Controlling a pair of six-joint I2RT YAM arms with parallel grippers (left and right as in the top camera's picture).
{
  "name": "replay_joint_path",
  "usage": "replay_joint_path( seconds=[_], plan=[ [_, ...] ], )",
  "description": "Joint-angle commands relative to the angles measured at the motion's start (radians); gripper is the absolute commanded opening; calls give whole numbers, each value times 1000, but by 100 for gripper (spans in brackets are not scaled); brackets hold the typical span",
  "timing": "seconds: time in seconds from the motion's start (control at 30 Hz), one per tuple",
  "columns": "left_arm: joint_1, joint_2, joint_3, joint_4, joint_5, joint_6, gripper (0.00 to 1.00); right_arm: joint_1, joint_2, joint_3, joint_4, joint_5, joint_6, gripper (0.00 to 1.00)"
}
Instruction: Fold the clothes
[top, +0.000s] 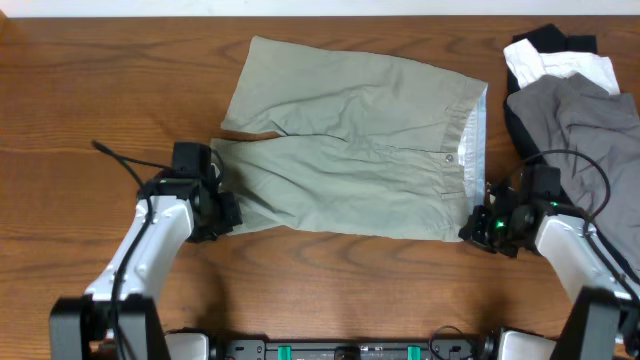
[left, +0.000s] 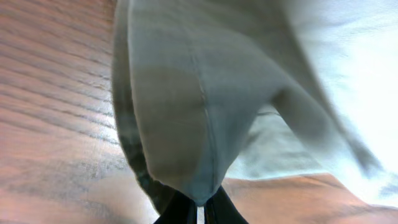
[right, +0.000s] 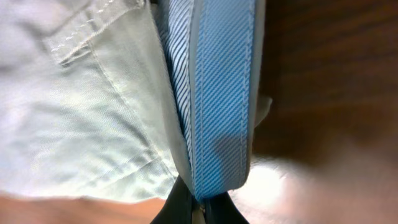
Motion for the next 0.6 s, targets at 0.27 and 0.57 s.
replay_joint_path(
  seconds=[0.27,0.57],
  plan=[
    [0,-483,17,-32,-48,-2,6,7,-334,281,-223,61,-8,1],
    [0,-789,18,-116,-190,-29,6,6,-407,306,-361,105,17,1]
  ],
)
